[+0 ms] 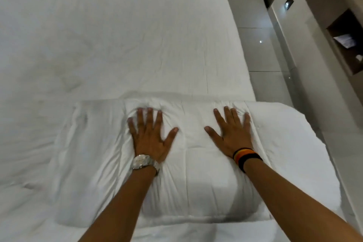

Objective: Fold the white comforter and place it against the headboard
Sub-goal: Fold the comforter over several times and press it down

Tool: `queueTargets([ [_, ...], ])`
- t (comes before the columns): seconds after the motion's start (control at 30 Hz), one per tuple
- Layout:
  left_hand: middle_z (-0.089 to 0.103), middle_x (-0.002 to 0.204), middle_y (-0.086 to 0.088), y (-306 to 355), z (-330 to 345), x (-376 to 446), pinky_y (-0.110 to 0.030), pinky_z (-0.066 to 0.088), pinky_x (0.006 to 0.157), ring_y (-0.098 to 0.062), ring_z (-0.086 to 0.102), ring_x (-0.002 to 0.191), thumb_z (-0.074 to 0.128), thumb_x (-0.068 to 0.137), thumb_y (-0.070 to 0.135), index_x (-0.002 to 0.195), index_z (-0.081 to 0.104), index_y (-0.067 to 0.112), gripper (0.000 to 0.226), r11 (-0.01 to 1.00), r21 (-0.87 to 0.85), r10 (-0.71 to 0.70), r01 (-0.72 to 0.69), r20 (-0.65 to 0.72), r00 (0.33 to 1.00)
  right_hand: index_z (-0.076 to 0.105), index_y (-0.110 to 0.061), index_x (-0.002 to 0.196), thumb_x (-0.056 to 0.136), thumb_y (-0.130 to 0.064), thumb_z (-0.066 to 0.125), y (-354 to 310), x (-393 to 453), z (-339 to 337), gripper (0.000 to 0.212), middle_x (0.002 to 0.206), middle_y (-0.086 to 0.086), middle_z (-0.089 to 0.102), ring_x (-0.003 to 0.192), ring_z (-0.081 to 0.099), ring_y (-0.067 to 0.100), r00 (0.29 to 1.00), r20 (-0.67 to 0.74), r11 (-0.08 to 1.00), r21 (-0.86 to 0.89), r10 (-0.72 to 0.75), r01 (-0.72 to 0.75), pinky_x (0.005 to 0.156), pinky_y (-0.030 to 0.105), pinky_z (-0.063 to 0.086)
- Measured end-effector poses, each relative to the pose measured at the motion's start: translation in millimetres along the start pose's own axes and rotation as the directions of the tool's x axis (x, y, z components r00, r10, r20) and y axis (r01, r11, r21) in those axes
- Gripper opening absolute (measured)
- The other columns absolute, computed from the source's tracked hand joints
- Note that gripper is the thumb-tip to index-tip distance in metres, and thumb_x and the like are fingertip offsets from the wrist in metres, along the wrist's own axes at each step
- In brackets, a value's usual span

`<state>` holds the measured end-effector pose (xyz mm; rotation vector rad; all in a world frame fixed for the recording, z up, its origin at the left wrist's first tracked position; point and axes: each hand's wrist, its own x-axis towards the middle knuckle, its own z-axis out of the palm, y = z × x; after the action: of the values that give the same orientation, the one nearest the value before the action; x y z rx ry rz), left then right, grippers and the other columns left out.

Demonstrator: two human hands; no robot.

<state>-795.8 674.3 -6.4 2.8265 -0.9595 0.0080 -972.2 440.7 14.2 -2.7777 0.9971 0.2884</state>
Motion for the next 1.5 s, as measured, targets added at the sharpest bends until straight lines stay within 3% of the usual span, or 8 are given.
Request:
queueTargets([
  [0.23, 0.007, 0.177, -0.002, -14, 30, -5, -0.086, -0.005, 0.111, -0.045, -0.007, 0.161, 0.032, 0.087, 0.090, 0.167, 0.017, 0.037, 0.097, 0.994, 0.094, -0.056, 0.054, 0.013, 0.998, 0.006, -0.040, 0.168, 0.088, -0.093, 0.024, 35, -22, 40, 0.097, 0.177, 0.006, 0.001, 0.162, -0.006, 0.034, 0.997, -0.066, 0.996, -0.084, 0.036, -0.041, 0.113, 0.080, -0.016],
  [0.43, 0.008, 0.177, -0.001, -14, 64, 6, -0.086, -0.002, 0.110, -0.045, -0.006, 0.161, 0.029, 0.090, 0.087, 0.166, 0.021, 0.036, 0.092, 0.991, 0.116, -0.068, 0.060, 0.070, 0.995, 0.015, -0.036, 0.168, 0.090, -0.091, 0.027, 39, 7, 78, 0.096, 0.177, 0.011, 0.001, 0.162, -0.005, 0.039, 0.996, -0.090, 1.000, -0.022, 0.001, -0.003, 0.112, 0.066, -0.033],
  [0.6, 0.005, 0.177, -0.001, -31, -6, -15, -0.085, -0.008, 0.112, -0.043, -0.007, 0.161, 0.027, 0.083, 0.093, 0.166, 0.020, 0.038, 0.100, 0.985, 0.153, -0.077, 0.076, 0.000, 0.997, 0.011, -0.041, 0.167, 0.085, -0.096, 0.027, 70, -26, 36, 0.100, 0.177, 0.005, 0.008, 0.163, 0.000, 0.031, 0.993, -0.106, 0.998, -0.037, -0.049, 0.045, 0.115, 0.080, -0.004],
  [0.73, -0.002, 0.178, 0.001, -67, -31, -58, -0.079, -0.026, 0.104, -0.051, -0.015, 0.158, 0.029, 0.071, 0.100, 0.166, 0.012, 0.043, 0.112, 0.957, 0.163, -0.248, 0.240, 0.033, 0.968, 0.012, -0.041, 0.167, 0.079, -0.099, 0.033, 109, -61, 46, 0.107, 0.177, 0.004, 0.001, 0.162, -0.002, 0.036, 0.992, -0.091, 0.996, -0.024, -0.085, 0.083, 0.112, 0.084, -0.003],
  [0.87, -0.017, 0.176, 0.006, -59, 0, -75, -0.090, -0.001, 0.107, -0.050, -0.020, 0.157, 0.009, 0.070, 0.103, 0.163, -0.008, 0.051, 0.108, 0.908, 0.121, -0.413, 0.401, 0.102, 0.905, 0.012, -0.040, 0.167, 0.079, -0.101, 0.026, 93, -59, 63, 0.108, 0.177, 0.007, -0.007, 0.162, -0.008, 0.038, 0.996, -0.058, 0.998, -0.001, -0.060, 0.060, 0.111, 0.086, -0.001],
  [0.97, -0.019, 0.175, 0.008, -57, -11, -68, -0.087, -0.002, 0.110, -0.049, -0.021, 0.157, 0.012, 0.072, 0.103, 0.161, -0.014, 0.051, 0.107, 0.906, 0.124, -0.419, 0.405, 0.126, 0.899, 0.002, -0.042, 0.167, 0.076, -0.104, 0.020, 95, -61, 43, 0.112, 0.176, 0.007, -0.015, 0.160, -0.018, 0.035, 0.998, -0.030, 0.998, -0.008, -0.061, 0.061, 0.111, 0.084, -0.007],
  [1.17, -0.008, 0.177, -0.001, -17, -5, -93, -0.090, -0.002, 0.107, -0.053, -0.010, 0.157, 0.028, 0.078, 0.098, 0.167, 0.003, 0.040, 0.108, 0.865, 0.053, -0.498, 0.499, -0.024, 0.867, 0.005, -0.044, 0.167, 0.075, -0.104, 0.030, 23, -25, 18, 0.112, 0.176, 0.013, 0.004, 0.161, -0.004, 0.041, 0.908, -0.169, 0.917, 0.047, -0.383, 0.395, 0.112, 0.083, -0.010],
  [1.5, -0.006, 0.177, -0.002, -28, 7, -84, -0.085, -0.007, 0.112, -0.049, -0.013, 0.159, 0.023, 0.085, 0.094, 0.167, 0.001, 0.038, 0.102, 0.865, 0.026, -0.501, 0.502, -0.020, 0.865, -0.018, -0.061, 0.156, 0.065, -0.110, 0.022, -10, 35, 23, 0.110, 0.176, 0.000, 0.008, 0.162, 0.008, 0.025, 0.908, 0.215, 0.933, 0.081, -0.360, 0.351, 0.121, 0.070, -0.001],
])
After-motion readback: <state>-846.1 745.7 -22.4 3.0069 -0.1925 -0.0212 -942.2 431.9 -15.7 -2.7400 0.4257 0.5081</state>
